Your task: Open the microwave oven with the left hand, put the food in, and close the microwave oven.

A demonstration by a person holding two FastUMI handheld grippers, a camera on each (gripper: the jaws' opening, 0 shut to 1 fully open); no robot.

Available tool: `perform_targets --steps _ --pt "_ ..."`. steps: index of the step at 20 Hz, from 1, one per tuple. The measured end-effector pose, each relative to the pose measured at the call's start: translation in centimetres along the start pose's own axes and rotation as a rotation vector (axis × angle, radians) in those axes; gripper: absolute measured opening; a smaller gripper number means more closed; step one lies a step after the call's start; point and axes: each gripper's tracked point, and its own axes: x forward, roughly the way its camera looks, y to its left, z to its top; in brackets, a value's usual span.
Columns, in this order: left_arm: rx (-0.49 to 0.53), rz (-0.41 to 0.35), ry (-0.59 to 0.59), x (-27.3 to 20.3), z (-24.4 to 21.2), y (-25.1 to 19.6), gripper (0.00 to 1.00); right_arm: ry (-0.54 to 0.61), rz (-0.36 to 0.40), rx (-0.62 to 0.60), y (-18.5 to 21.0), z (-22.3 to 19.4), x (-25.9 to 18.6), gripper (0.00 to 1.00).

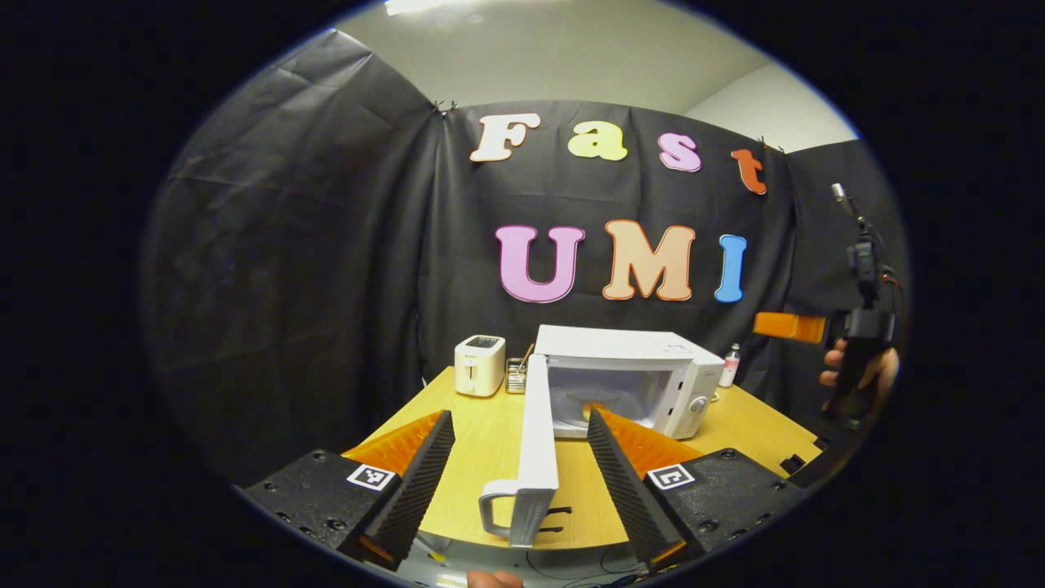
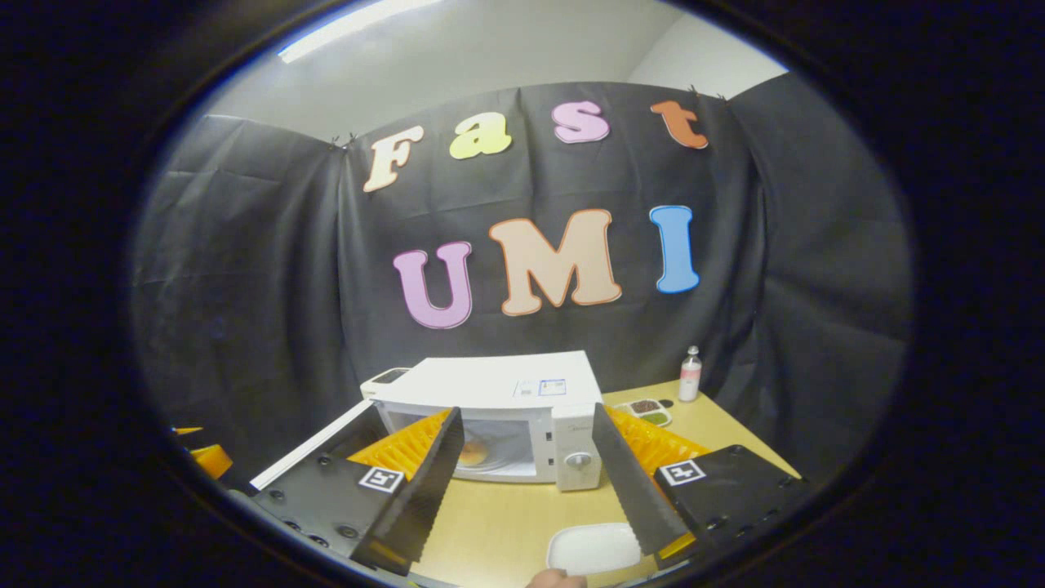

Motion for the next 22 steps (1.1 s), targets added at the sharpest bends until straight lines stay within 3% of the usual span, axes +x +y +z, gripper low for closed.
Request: perform_targets --steps 1,2,7,8,11,13,14,15,20,21,22 --pt "-0.005 0.014 0.008 0.3 -0.7 1.1 0.96 -0.003 -0.002 -0.008 -0.4 0.4 -0.7 0.97" --pt "-0.014 0.031 0.016 0.5 -1.4 2.3 0.96 -0.004 -0.005 -0.010 -0.6 0.7 -1.4 0.89" --pt "-0.008 0.122 0.073 1.6 -5.0 6.9 0.95 -0.039 -0.035 -0.044 -2.8 3.4 -2.9 0.89" --pt "-0.003 0.125 0.082 1.9 -5.4 7.1 0.89 -0.046 -0.042 -0.051 -3.2 3.9 -3.1 0.89" --pt "0.053 0.181 0.131 2.6 -7.6 8.3 0.37 -0.061 -0.054 -0.055 -4.1 5.0 -3.3 0.89" --pt "0.030 0.110 0.216 3.2 -10.3 6.3 0.03 -0.069 -0.058 -0.059 -4.2 5.4 -3.5 0.89" --pt "0.023 0.074 0.236 3.8 -11.2 5.3 0.03 -0.071 -0.057 -0.067 -4.2 5.6 -3.5 0.89" --pt "0.043 0.099 0.252 3.9 -11.8 5.7 0.03 -0.072 -0.056 -0.077 -4.3 5.6 -3.6 0.89" --pt "0.042 0.027 0.273 4.7 -12.8 2.8 0.00 -0.079 -0.074 -0.116 -5.4 6.0 -3.9 0.89" --pt "0.040 0.007 0.271 4.8 -12.7 1.9 0.00 -0.078 -0.080 -0.114 -5.8 6.0 -4.0 0.97" --pt "0.045 -0.006 0.267 5.1 -12.6 1.1 0.00 -0.079 -0.087 -0.112 -6.1 6.1 -4.1 0.97"
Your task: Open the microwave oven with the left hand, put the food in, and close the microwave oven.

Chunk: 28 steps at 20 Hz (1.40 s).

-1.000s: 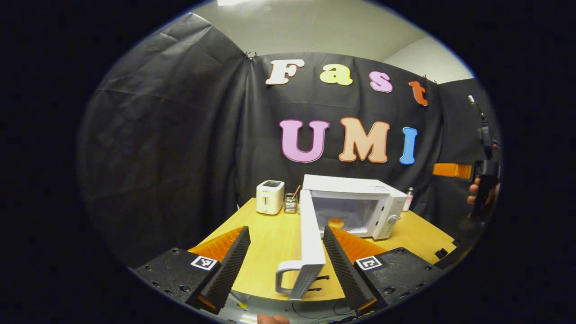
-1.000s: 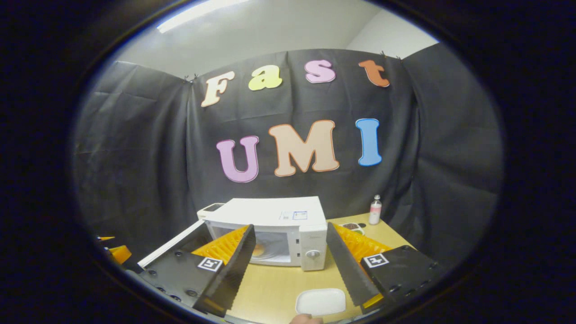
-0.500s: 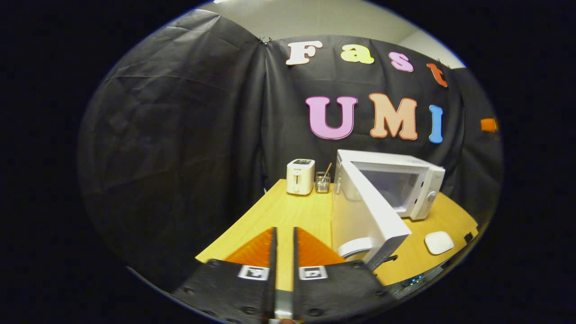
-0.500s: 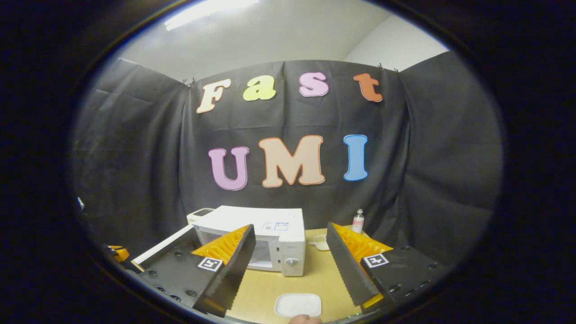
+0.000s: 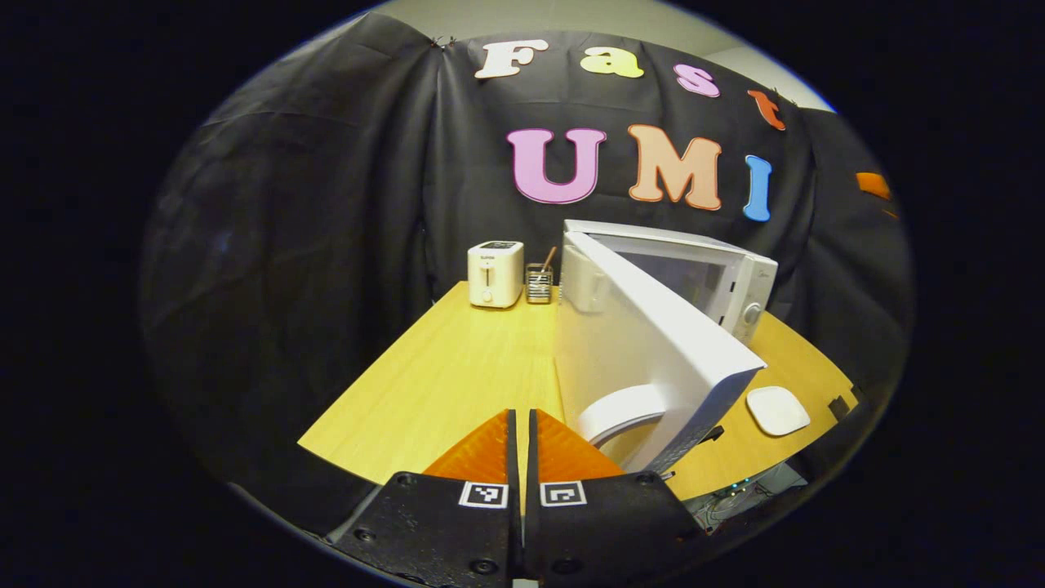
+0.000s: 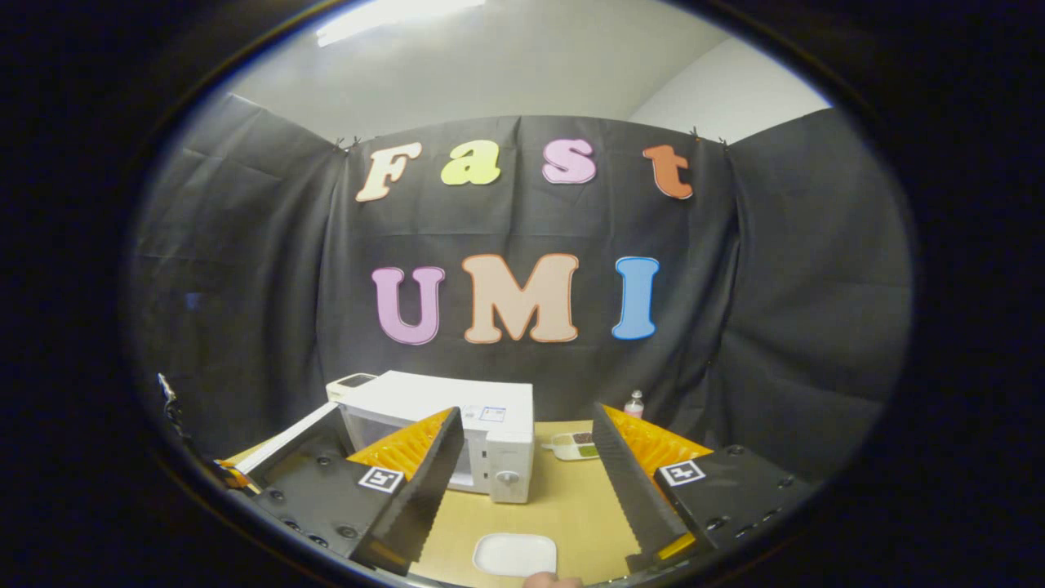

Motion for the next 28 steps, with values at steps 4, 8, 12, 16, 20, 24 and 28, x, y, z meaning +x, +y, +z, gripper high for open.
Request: perform_targets --steps 4,8,12,16,20,24,28 --pt "0.025 -0.093 -0.008 1.0 0.4 -4.9 0.00 -0.003 -0.041 0.007 -1.9 0.3 -0.4 0.97" --pt "0.067 -0.187 -0.011 2.8 0.9 -9.6 0.00 0.000 -0.098 0.011 -4.5 0.3 -1.5 0.97" --pt "0.096 -0.263 -0.005 4.7 1.3 -13.6 0.00 0.008 -0.170 0.008 -7.7 0.1 -3.0 0.89" --pt "0.127 -0.324 -0.018 6.4 2.5 -17.3 0.00 0.020 -0.248 0.008 -11.0 0.1 -4.8 0.97" --pt "0.116 -0.356 -0.020 8.2 3.4 -20.1 0.00 0.036 -0.308 0.006 -13.5 -0.1 -6.5 0.97" --pt "0.124 -0.382 -0.034 10.3 4.6 -23.0 0.00 0.047 -0.353 0.001 -15.7 0.0 -7.4 0.89" --pt "0.136 -0.388 -0.040 12.9 5.5 -25.1 0.00 0.054 -0.375 -0.007 -17.1 0.1 -7.8 0.97"
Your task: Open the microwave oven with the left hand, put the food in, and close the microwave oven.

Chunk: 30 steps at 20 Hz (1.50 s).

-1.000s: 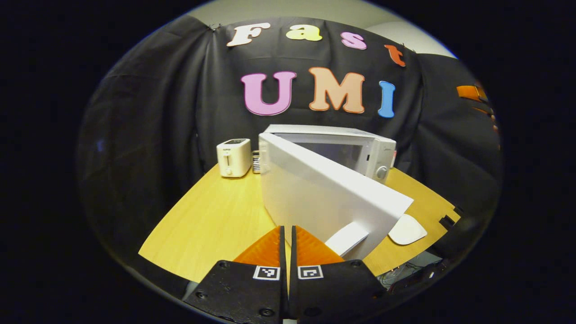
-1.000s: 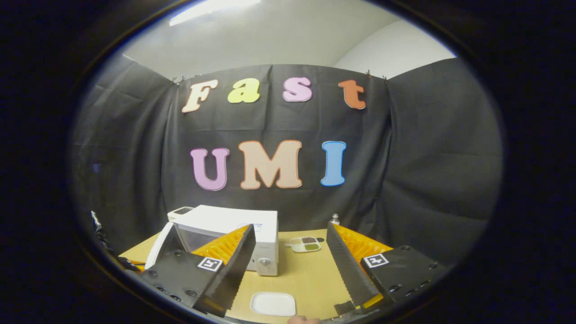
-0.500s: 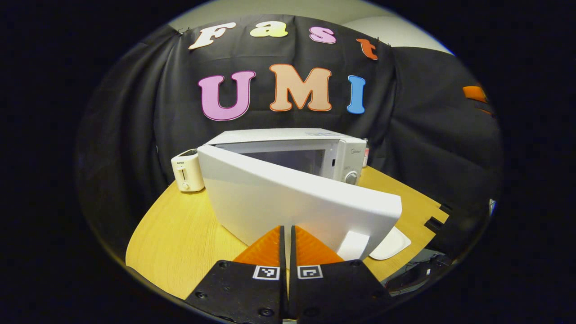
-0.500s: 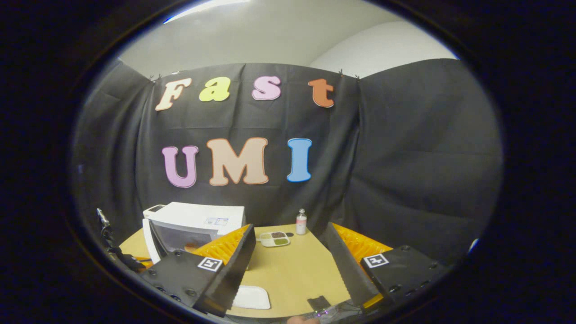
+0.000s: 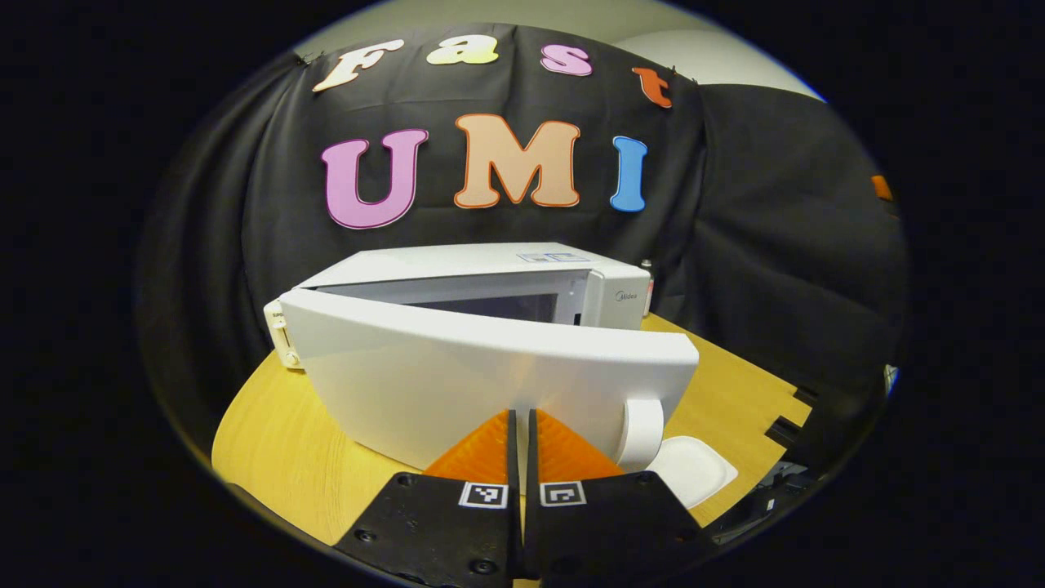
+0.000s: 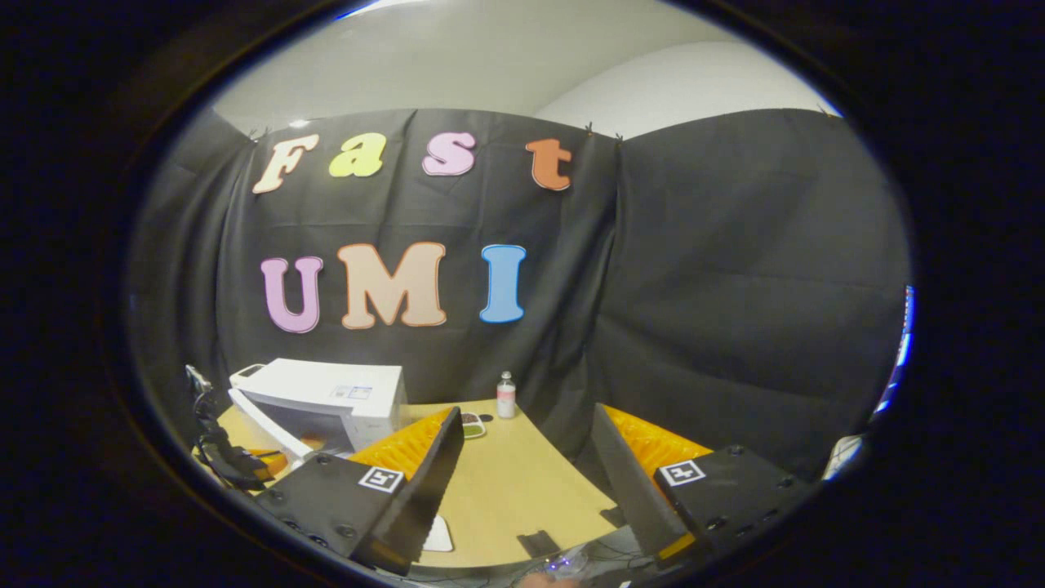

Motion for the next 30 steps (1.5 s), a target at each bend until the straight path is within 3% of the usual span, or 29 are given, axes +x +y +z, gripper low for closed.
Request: perform_targets --steps 1,2,5,6,7,8,10,11,12,13,14,16,19,21,26,30 --pt "-0.007 0.004 -0.003 0.8 0.3 0.1 0.00 0.000 0.001 0.005 -0.1 0.1 0.1 0.89" --pt "-0.017 0.008 -0.004 1.6 0.5 0.1 0.00 0.001 0.002 0.009 -0.2 0.1 0.4 0.97" --pt "-0.032 0.021 -0.008 4.0 1.2 0.3 0.00 0.009 0.008 0.011 -0.5 0.0 0.9 0.97" --pt "-0.029 0.030 -0.012 4.7 1.5 0.6 0.00 0.011 0.013 0.014 -0.5 0.0 1.2 0.89" --pt "-0.030 0.036 -0.014 5.5 1.8 0.8 0.00 0.011 0.014 0.011 -0.6 0.0 1.3 0.89" --pt "-0.034 0.041 -0.018 6.2 2.0 1.0 0.00 0.009 0.014 0.005 -0.7 0.0 1.5 0.97" --pt "-0.049 0.049 -0.025 7.5 2.7 1.1 0.00 0.007 0.022 -0.006 -0.7 0.0 2.1 0.97" --pt "-0.052 0.051 -0.026 8.1 2.9 1.0 0.00 0.007 0.028 -0.003 -0.6 0.0 2.3 0.89" --pt "-0.049 0.057 -0.030 8.8 3.1 1.0 0.00 0.010 0.029 -0.001 -0.8 0.0 2.7 0.89" --pt "-0.046 0.064 -0.036 9.5 3.4 1.0 0.00 0.012 0.028 0.002 -0.9 0.0 3.1 0.97" --pt "-0.046 0.072 -0.039 10.0 3.6 1.0 0.00 0.010 0.029 0.004 -1.0 0.0 3.4 0.89" --pt "-0.084 0.022 -0.032 11.0 3.6 -0.6 0.00 0.004 0.032 0.003 -0.9 0.2 4.0 0.89" --pt "0.002 0.034 -0.045 12.1 4.1 -1.2 0.00 -0.011 0.042 0.003 -0.7 0.7 4.7 0.89" --pt "-0.042 -0.028 -0.033 12.8 3.7 -2.2 0.01 -0.012 0.050 -0.002 -0.5 0.8 4.9 0.89" --pt "0.046 0.007 -0.075 11.2 6.3 -2.1 0.01 -0.015 0.064 0.004 -0.1 0.8 4.8 0.89" --pt "0.036 0.018 -0.184 5.5 11.7 -1.5 0.00 -0.024 0.100 0.026 1.8 1.1 4.8 0.89"
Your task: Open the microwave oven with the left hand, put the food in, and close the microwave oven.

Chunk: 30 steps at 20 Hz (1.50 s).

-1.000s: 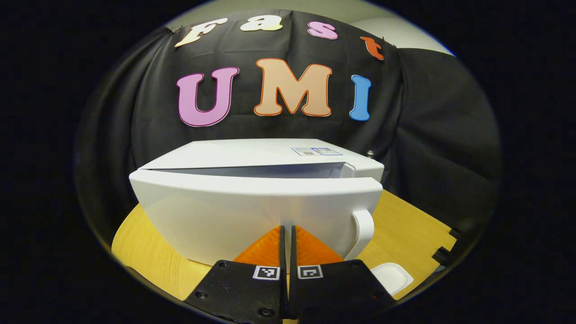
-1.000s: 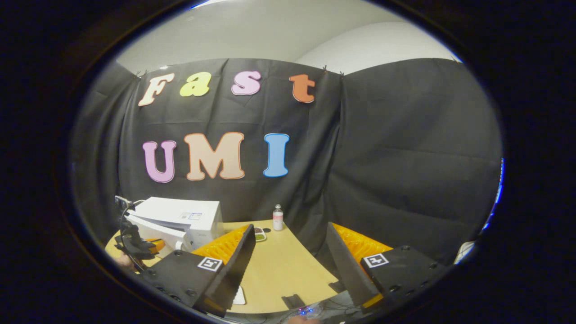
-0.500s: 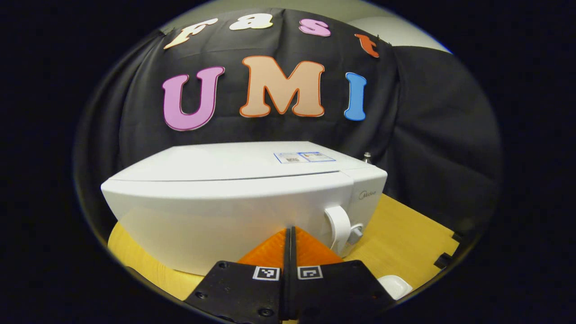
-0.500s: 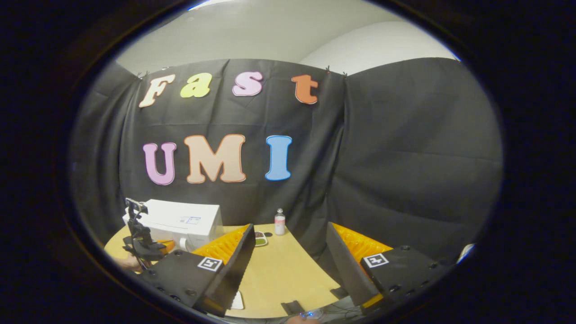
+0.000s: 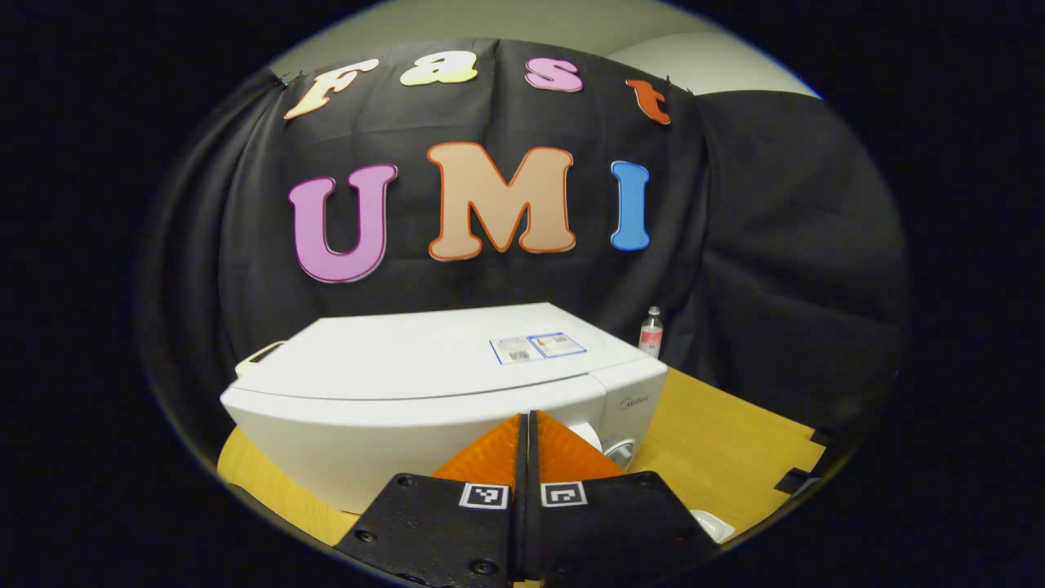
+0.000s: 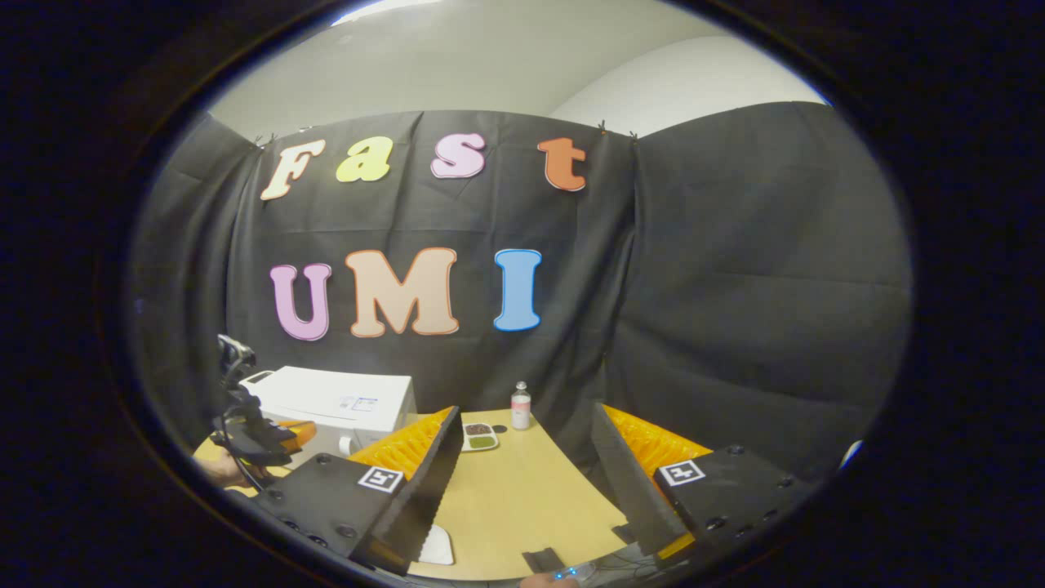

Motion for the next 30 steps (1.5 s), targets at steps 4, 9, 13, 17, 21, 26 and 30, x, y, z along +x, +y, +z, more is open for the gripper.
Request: perform_targets --steps 4,9,13,17,21,26,30 --pt "-0.008 0.059 -0.082 -7.3 7.2 2.1 0.00 -0.028 0.065 0.022 3.1 1.2 0.3 0.89" --pt "-0.091 0.080 -0.125 -15.0 13.4 3.5 0.12 -0.059 0.145 0.050 7.5 2.6 0.0 0.89" --pt "-0.047 0.135 -0.162 -19.5 16.1 5.0 0.98 -0.056 0.194 0.075 10.4 3.1 -0.7 0.89" --pt "-0.038 0.192 -0.184 -23.2 17.5 5.2 0.95 -0.076 0.211 0.096 12.0 4.4 -1.9 0.89" --pt "-0.053 0.198 -0.202 -25.5 18.6 4.6 0.95 -0.079 0.221 0.084 13.1 5.0 -2.9 0.89" --pt "-0.053 0.194 -0.229 -26.7 19.3 4.6 0.95 -0.078 0.226 0.074 13.8 5.0 -3.8 0.89" --pt "-0.048 0.200 -0.235 -27.2 19.1 5.3 0.92 -0.076 0.229 0.066 14.6 4.8 -4.2 0.89"
